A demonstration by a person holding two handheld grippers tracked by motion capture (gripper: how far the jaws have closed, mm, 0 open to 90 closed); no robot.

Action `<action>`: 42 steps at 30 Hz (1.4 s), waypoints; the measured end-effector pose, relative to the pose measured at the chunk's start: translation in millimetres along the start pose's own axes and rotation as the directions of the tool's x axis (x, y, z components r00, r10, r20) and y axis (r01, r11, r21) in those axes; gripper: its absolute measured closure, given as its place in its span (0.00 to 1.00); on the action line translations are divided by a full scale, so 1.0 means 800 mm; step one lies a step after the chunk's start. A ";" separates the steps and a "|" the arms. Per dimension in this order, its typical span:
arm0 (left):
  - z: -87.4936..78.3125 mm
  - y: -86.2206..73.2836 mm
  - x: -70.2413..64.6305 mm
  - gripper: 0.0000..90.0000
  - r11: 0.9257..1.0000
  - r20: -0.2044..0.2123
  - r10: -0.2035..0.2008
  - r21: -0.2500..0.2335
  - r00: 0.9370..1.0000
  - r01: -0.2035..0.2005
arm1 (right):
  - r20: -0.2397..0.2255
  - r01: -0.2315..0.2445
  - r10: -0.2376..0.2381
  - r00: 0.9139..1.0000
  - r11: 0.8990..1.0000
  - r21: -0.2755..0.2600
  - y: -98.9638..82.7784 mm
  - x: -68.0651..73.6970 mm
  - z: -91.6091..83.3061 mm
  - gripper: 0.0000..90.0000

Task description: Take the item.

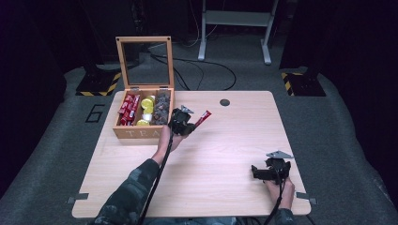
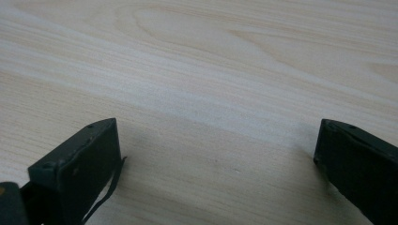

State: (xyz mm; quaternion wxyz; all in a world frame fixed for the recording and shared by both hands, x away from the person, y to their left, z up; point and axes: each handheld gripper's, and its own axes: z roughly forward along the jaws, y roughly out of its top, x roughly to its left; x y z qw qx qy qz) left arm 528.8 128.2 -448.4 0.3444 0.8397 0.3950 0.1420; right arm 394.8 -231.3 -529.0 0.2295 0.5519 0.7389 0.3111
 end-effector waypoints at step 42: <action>0.064 -0.023 -0.020 0.93 0.997 -0.002 -0.037 0.065 0.999 0.037 | -0.001 0.000 0.000 1.000 1.000 0.000 0.000 0.000 0.000 0.00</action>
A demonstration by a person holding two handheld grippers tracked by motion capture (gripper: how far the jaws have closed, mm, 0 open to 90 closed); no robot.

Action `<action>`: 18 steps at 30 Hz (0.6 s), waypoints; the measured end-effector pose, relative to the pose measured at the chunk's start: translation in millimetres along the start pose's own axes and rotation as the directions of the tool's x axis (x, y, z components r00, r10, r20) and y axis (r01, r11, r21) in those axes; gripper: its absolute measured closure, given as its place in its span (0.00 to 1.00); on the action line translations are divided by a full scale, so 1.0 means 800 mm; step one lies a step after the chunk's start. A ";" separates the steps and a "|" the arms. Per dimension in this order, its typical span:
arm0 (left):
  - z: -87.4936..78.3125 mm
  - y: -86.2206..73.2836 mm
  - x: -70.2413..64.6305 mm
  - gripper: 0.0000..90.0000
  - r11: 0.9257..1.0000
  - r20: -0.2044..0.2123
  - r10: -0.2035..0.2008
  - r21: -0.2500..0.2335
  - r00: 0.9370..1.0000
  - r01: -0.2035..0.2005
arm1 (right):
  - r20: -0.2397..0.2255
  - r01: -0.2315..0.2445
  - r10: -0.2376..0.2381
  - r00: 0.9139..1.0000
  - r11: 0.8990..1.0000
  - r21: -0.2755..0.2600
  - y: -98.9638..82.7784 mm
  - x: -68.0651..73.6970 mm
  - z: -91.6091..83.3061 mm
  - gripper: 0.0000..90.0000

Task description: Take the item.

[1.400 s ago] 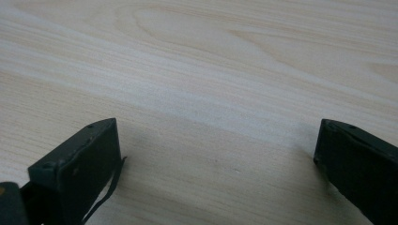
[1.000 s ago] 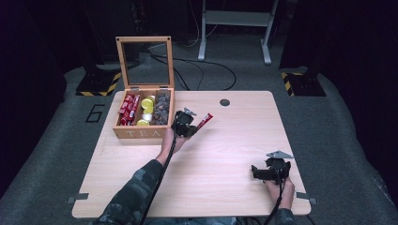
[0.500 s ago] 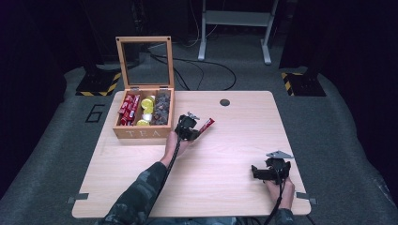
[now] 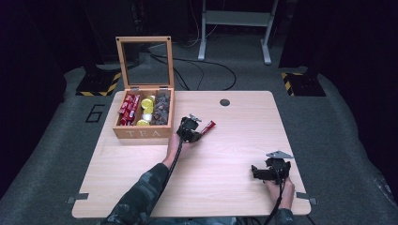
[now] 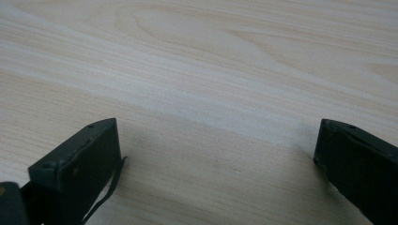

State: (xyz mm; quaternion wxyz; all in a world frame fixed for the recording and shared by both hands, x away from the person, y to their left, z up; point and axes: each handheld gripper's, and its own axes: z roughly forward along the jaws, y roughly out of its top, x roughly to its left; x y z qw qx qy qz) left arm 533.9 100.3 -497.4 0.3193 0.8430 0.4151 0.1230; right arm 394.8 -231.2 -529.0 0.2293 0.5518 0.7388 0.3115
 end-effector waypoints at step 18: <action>0.005 -0.003 -0.006 0.86 1.000 0.014 0.006 0.021 1.000 -0.007 | 0.000 0.001 -0.001 1.000 1.000 0.000 0.000 0.000 0.000 0.00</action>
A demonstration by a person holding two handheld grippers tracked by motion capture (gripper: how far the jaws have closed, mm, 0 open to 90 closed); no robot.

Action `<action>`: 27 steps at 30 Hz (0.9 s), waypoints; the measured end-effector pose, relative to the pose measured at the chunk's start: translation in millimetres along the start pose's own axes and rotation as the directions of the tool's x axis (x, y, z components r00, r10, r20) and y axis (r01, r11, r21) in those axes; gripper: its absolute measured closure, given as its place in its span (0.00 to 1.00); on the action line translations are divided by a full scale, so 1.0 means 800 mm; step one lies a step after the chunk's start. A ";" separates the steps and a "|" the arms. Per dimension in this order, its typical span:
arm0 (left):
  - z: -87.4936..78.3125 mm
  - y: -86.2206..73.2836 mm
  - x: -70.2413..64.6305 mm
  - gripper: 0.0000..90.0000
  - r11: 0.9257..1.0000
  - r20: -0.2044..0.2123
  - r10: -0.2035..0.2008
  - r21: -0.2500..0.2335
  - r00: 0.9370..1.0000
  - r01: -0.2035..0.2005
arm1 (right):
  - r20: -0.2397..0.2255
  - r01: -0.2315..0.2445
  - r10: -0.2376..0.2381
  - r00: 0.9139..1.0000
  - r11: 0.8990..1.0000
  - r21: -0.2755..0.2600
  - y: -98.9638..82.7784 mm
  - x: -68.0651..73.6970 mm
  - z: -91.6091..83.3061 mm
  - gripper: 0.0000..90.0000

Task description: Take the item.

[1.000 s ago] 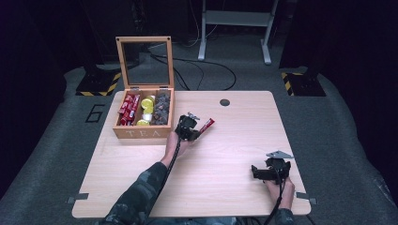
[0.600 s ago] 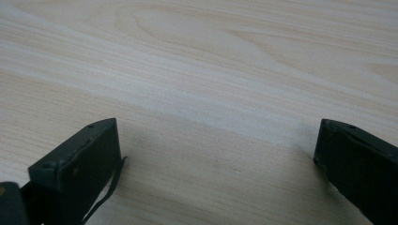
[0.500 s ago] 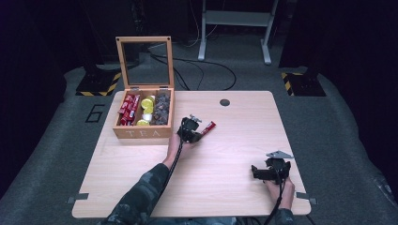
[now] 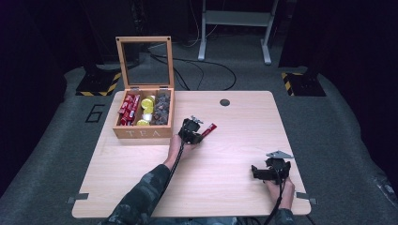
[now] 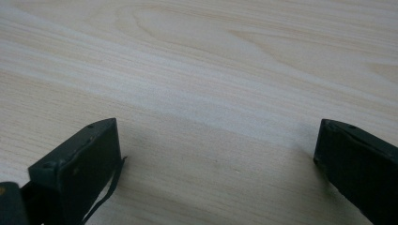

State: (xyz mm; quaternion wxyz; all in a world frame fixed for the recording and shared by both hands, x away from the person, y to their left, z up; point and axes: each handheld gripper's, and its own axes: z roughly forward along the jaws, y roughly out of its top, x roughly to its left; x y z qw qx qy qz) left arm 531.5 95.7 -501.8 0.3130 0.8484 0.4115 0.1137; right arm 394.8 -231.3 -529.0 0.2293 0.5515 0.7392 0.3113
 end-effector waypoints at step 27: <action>-0.048 -0.012 -0.009 0.20 0.999 0.030 0.027 -0.042 0.999 -0.026 | -0.001 0.000 0.000 1.000 1.000 -0.001 0.000 0.000 0.000 0.00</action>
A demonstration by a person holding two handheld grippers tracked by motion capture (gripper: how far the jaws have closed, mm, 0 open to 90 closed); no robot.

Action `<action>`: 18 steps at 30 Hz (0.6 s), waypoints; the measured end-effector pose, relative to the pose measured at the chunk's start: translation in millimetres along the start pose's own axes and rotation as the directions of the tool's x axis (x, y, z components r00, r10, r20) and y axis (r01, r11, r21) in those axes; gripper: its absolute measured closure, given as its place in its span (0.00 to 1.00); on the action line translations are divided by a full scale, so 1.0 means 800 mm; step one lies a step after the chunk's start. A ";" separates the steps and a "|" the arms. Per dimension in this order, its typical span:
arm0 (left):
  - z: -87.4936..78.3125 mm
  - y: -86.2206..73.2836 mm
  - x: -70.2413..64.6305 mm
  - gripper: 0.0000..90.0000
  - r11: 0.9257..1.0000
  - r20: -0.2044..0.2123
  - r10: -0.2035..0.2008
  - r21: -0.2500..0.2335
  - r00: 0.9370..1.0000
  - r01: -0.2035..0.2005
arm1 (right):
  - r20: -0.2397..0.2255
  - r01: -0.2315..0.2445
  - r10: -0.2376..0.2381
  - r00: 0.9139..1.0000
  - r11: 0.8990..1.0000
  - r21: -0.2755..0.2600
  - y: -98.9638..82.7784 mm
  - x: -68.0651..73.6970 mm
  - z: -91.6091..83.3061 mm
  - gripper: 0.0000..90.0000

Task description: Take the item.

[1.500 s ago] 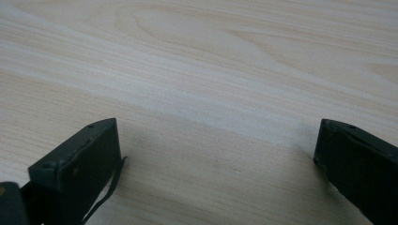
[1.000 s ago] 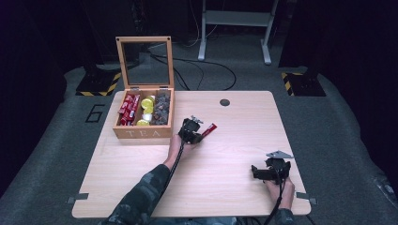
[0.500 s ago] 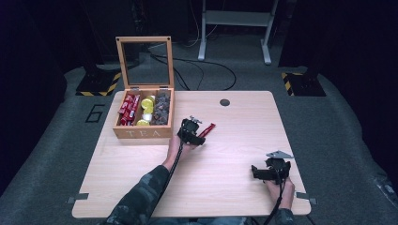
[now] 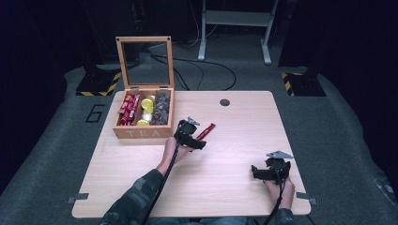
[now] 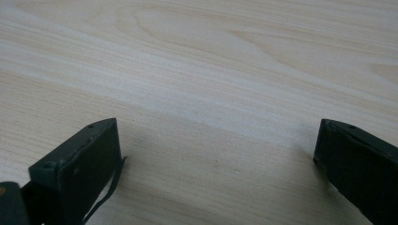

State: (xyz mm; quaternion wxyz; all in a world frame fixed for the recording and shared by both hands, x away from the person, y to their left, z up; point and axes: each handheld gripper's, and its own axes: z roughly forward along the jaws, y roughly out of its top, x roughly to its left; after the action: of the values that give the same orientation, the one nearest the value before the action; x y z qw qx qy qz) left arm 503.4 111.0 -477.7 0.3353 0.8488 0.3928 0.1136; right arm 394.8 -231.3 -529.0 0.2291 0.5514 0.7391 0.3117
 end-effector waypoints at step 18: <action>-0.074 -0.021 0.003 0.16 0.997 0.003 0.054 -0.060 0.999 -0.054 | 0.000 0.000 0.000 1.000 1.000 0.000 0.000 0.000 0.000 0.00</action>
State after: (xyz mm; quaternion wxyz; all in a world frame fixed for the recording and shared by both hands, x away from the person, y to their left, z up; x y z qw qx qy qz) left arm 467.8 148.7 -444.9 0.3580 0.8489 0.3655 0.1324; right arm 394.8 -231.2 -529.0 0.2291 0.5515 0.7391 0.3116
